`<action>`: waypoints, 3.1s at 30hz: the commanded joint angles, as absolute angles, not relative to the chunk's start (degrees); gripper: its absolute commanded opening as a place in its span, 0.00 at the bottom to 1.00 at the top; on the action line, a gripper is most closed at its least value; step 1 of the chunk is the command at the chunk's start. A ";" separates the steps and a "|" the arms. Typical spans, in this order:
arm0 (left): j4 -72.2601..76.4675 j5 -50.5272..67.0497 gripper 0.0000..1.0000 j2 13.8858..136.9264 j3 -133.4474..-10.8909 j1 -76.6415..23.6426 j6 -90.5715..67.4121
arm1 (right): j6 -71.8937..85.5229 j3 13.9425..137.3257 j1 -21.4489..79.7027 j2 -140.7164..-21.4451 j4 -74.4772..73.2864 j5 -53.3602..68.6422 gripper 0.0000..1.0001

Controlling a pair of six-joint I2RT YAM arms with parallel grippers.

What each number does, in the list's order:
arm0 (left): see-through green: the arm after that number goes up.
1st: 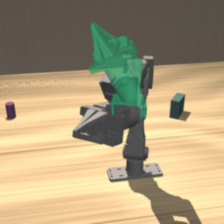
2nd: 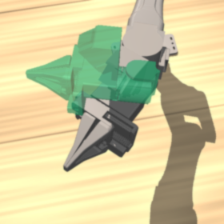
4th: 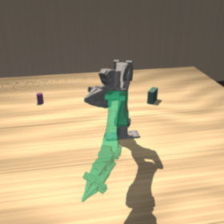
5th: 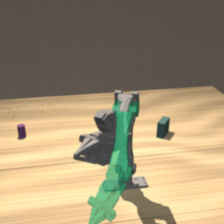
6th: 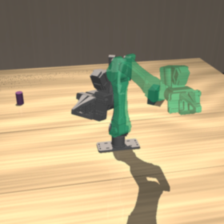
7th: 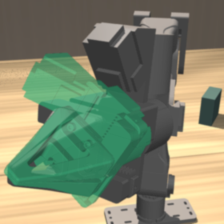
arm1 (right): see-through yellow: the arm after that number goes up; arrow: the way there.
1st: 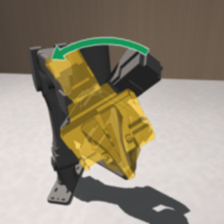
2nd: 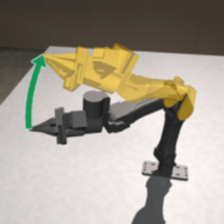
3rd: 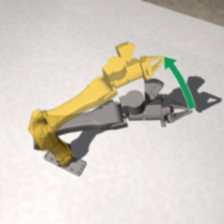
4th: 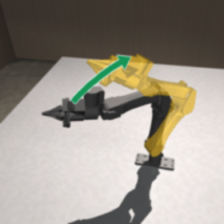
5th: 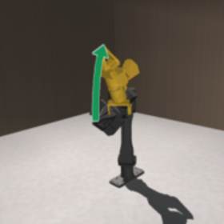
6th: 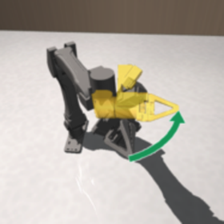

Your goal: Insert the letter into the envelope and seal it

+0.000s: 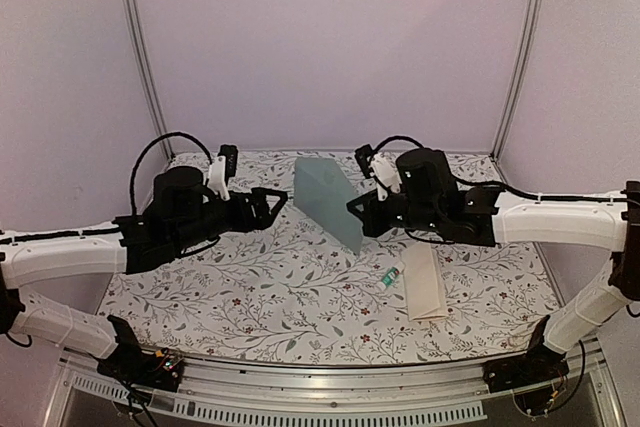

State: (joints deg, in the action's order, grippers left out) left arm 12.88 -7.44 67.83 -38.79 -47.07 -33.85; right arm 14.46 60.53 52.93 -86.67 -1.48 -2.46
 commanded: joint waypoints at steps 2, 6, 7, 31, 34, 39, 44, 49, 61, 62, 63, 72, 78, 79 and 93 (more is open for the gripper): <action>10.98 -4.21 1.00 63.83 -38.73 -44.41 -41.17 | 3.21 56.83 59.73 -83.25 4.91 -27.62 0.00; 11.77 -2.02 1.00 62.05 -38.36 -42.89 -46.46 | -4.30 56.14 64.46 -84.30 9.32 -42.97 0.00; 12.41 -1.14 1.00 61.82 -38.06 -42.24 -47.98 | -6.35 55.59 65.30 -84.49 11.34 -45.22 0.00; 26.62 17.98 0.86 67.54 -38.41 -36.76 -61.66 | -67.06 48.32 76.12 -103.47 69.34 -57.27 0.00; 26.11 17.03 0.85 66.31 -38.47 -37.60 -61.02 | -67.95 48.87 76.20 -104.41 69.17 -57.19 0.00; 24.90 17.12 0.82 66.77 -40.38 -38.89 -59.13 | -69.52 50.09 76.66 -105.69 69.30 -57.17 0.00; 26.90 20.09 0.72 70.99 -42.70 -39.61 -58.75 | -72.85 51.59 77.62 -107.46 71.35 -57.43 0.00; 26.47 20.43 0.68 75.02 -45.41 -40.81 -58.01 | -76.53 51.96 77.88 -109.30 75.18 -58.21 0.00; 30.38 21.82 0.04 81.50 -46.70 -41.62 -59.10 | -82.31 51.52 78.31 -111.59 83.62 -59.31 0.00; 30.52 21.88 0.00 81.75 -46.77 -41.66 -59.13 | -82.41 51.44 78.31 -111.68 83.99 -59.35 0.00; 30.65 21.83 0.00 81.96 -46.84 -41.66 -59.16 | -82.50 51.35 78.32 -111.75 84.47 -59.47 0.00; 28.53 19.46 0.00 80.14 -46.81 -41.84 -56.54 | -84.78 50.53 78.31 -113.07 96.33 -64.27 0.72; 16.04 15.03 0.00 78.22 -51.12 -41.84 -46.59 | -70.43 47.64 78.50 -106.76 75.87 -65.17 0.98; 13.34 13.50 0.00 78.04 -52.13 -41.85 -44.55 | -62.82 48.25 78.49 -103.54 64.22 -63.78 0.99; -17.48 -10.85 0.00 80.16 -65.29 -46.03 -29.04 | 7.83 58.24 70.62 -79.82 10.16 -33.61 0.99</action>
State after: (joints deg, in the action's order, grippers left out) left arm -10.52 -4.67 79.48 -64.66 -43.83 -32.16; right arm -13.30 54.30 73.19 -80.31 20.51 -38.89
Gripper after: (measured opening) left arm 0.004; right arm 0.990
